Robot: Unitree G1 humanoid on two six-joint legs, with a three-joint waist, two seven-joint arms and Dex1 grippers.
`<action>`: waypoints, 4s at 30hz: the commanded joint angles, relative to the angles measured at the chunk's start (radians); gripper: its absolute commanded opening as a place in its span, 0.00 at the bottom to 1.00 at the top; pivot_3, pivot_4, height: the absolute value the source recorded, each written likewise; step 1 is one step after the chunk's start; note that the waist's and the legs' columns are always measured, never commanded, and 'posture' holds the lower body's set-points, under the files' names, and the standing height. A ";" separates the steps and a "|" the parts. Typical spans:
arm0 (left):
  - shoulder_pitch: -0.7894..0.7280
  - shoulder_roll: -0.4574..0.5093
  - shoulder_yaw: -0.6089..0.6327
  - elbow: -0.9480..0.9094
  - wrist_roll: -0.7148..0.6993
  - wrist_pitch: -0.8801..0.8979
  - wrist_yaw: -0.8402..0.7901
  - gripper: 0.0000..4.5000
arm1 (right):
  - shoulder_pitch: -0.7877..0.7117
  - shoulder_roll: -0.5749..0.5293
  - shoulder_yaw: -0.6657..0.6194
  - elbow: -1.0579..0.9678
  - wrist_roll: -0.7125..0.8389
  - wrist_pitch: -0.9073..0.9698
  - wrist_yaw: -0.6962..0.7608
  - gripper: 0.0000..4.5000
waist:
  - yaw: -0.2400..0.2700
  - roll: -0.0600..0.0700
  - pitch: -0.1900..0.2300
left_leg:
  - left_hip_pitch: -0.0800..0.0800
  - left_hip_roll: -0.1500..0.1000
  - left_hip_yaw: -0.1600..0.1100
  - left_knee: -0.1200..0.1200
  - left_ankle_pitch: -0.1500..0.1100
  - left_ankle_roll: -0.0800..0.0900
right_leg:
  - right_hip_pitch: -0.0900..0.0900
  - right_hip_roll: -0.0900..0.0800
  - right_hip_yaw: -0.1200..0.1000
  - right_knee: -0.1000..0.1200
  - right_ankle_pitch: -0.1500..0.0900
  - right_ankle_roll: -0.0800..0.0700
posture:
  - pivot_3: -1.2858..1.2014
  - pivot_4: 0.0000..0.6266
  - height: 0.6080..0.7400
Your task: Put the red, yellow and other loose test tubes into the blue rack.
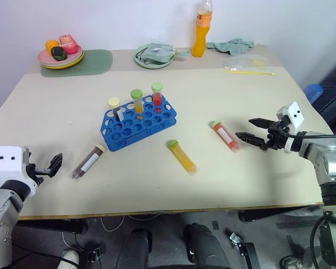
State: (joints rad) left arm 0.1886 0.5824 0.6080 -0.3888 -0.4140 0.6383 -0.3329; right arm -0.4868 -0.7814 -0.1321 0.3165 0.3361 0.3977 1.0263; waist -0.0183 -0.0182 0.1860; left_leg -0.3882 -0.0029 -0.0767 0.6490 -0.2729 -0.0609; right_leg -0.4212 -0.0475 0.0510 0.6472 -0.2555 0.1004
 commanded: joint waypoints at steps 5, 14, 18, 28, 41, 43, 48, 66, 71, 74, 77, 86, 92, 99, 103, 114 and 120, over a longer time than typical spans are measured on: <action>0.005 0.000 0.038 -0.039 0.004 -0.025 0.011 1.00 | -0.016 0.007 -0.009 -0.014 0.002 -0.023 0.001 0.97 | 0.000 0.000 0.000 | 0.000 0.000 0.000 0.000 0.000 0.000 | 0.000 0.000 0.000 0.000 0.000 0.000 | 0.52 0.24 1.00; -0.006 -0.004 0.014 -0.040 0.003 -0.030 0.011 1.00 | -0.015 -0.008 -0.006 -0.033 -0.008 0.001 -0.012 0.97 | 0.000 0.000 0.000 | 0.000 0.000 0.000 0.000 0.000 0.000 | 0.000 0.000 0.000 0.000 0.000 0.000 | 0.52 0.24 1.00; -0.027 -0.004 -0.001 -0.047 -0.002 -0.036 0.004 1.00 | -0.053 -0.023 0.008 -0.033 -0.027 0.040 -0.024 0.97 | 0.000 0.000 0.000 | 0.000 0.000 0.000 0.000 0.000 0.000 | 0.000 0.000 0.000 0.000 0.000 0.000 | 0.52 0.24 1.00; -0.055 0.024 -0.117 -0.092 -0.041 -0.101 -0.154 1.00 | -0.209 -0.059 0.146 -0.090 -0.097 0.245 -0.024 0.97 | -0.003 0.000 0.000 | 0.000 0.000 0.000 0.001 0.000 0.000 | 0.000 0.000 0.000 0.000 0.000 0.000 | 0.52 0.24 1.00; -0.016 0.018 -0.492 -0.296 -0.032 -0.132 -0.304 1.00 | -0.669 0.116 0.515 0.114 -0.237 0.942 -0.161 0.97 | 0.006 0.003 0.001 | -0.003 -0.001 0.000 0.000 0.000 0.000 | -0.004 -0.001 0.000 0.000 0.000 -0.001 | 0.52 0.24 1.00; -0.040 -0.005 -0.550 -0.289 0.001 -0.137 -0.280 1.00 | -0.695 0.134 0.561 0.148 -0.256 0.967 -0.185 0.97 | 0.006 0.002 0.001 | -0.003 -0.001 0.000 0.000 0.000 0.000 | -0.004 -0.001 0.000 0.000 0.000 -0.001 | 0.52 0.24 1.00; -0.052 -0.040 -0.574 -0.286 0.005 -0.150 -0.258 1.00 | -0.718 0.160 0.605 0.197 -0.279 0.947 -0.217 0.97 | -0.002 0.004 0.002 | -0.003 -0.001 0.000 0.000 0.000 0.000 | -0.005 -0.001 0.000 0.001 0.000 0.000 | 0.52 0.24 1.00; -0.005 -0.039 -0.593 -0.275 0.033 -0.202 -0.263 1.00 | -0.579 0.137 0.491 -0.092 -0.196 0.839 -0.172 0.15 | -0.001 0.004 0.002 | -0.003 -0.001 0.000 -0.001 0.000 0.000 | -0.005 0.000 0.000 0.001 0.000 0.000 | 0.52 0.24 1.00; -0.004 -0.078 -0.568 -0.241 0.043 -0.237 -0.218 1.00 | -0.334 0.349 0.182 -0.399 -0.053 0.408 -0.285 0.15 | -0.007 0.004 0.002 | -0.003 0.000 0.000 0.000 0.000 0.001 | -0.004 0.001 0.000 0.001 0.000 0.000 | 0.52 0.24 1.00; -0.043 -0.133 -0.534 -0.190 0.064 -0.249 -0.139 1.00 | -0.246 0.625 0.103 -0.432 -0.010 0.181 -0.456 0.15 | -0.020 0.004 0.002 | -0.002 0.001 0.000 0.000 0.000 0.001 | -0.004 0.001 0.000 0.003 0.000 0.000 | 0.52 0.24 1.00; -0.088 -0.160 -0.522 -0.193 0.055 -0.234 -0.105 1.00 | -0.205 0.775 0.143 -0.343 -0.084 -0.020 -0.568 0.15 | -0.023 0.004 0.001 | -0.002 0.001 -0.001 0.001 0.000 0.001 | -0.004 0.002 0.000 0.004 0.000 0.000 | 0.52 0.24 1.00; -0.133 -0.141 -0.512 -0.247 0.021 -0.173 -0.100 1.00 | -0.249 0.870 0.154 0.024 -0.193 -0.336 -0.731 0.15 | -0.026 0.004 0.001 | -0.002 0.000 -0.001 0.000 0.000 0.000 | -0.005 0.001 0.000 0.003 0.000 0.000 | 0.52 0.24 1.00; -0.148 -0.122 -0.506 -0.278 -0.004 -0.125 -0.093 1.00 | -0.294 0.880 0.152 0.130 -0.170 -0.379 -0.699 0.15 | -0.029 0.004 0.002 | -0.002 0.000 -0.001 0.000 0.000 0.000 | -0.005 0.001 0.000 0.004 0.000 0.000 | 0.52 0.24 1.00; -0.166 -0.130 -0.520 -0.302 -0.012 -0.091 -0.073 1.00 | -0.328 0.895 0.159 0.220 -0.186 -0.421 -0.692 0.15 | -0.027 0.004 0.002 | -0.002 0.000 -0.001 0.000 0.000 0.000 | -0.005 0.001 0.000 0.004 0.000 0.000 | 0.52 0.24 1.00; -0.163 -0.129 -0.518 -0.292 -0.013 -0.101 -0.078 1.00 | -0.353 0.899 0.157 0.300 -0.204 -0.457 -0.713 0.15 | -0.027 0.004 0.002 | -0.002 0.000 -0.001 0.000 0.000 0.000 | -0.005 0.001 0.000 0.004 0.000 0.000 | 0.52 0.24 1.00; -0.132 -0.134 -0.523 -0.242 0.012 -0.178 -0.105 1.00 | -0.370 0.883 0.147 0.394 -0.220 -0.528 -0.744 0.15 | -0.027 0.004 0.001 | -0.002 0.000 -0.001 0.000 0.000 0.000 | -0.005 0.001 0.000 0.004 0.000 0.000 | 0.52 0.24 1.00; -0.130 -0.135 -0.526 -0.231 0.017 -0.197 -0.115 1.00 | -0.337 0.868 0.147 0.363 -0.217 -0.524 -0.740 0.15 | -0.027 0.004 0.001 | -0.002 0.000 -0.001 0.000 0.000 0.000 | -0.004 0.001 0.000 0.004 0.000 0.000 | 0.52 0.24 1.00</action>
State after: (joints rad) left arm 0.0649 0.4488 0.0827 -0.5995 -0.4014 0.4653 -0.4450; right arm -0.8387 0.0922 0.0209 0.6997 0.1226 -0.1301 0.2851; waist -0.0450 -0.0142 0.1873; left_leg -0.3899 -0.0030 -0.0777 0.6487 -0.2726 -0.0612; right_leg -0.4256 -0.0467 0.0515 0.6508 -0.2553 0.1002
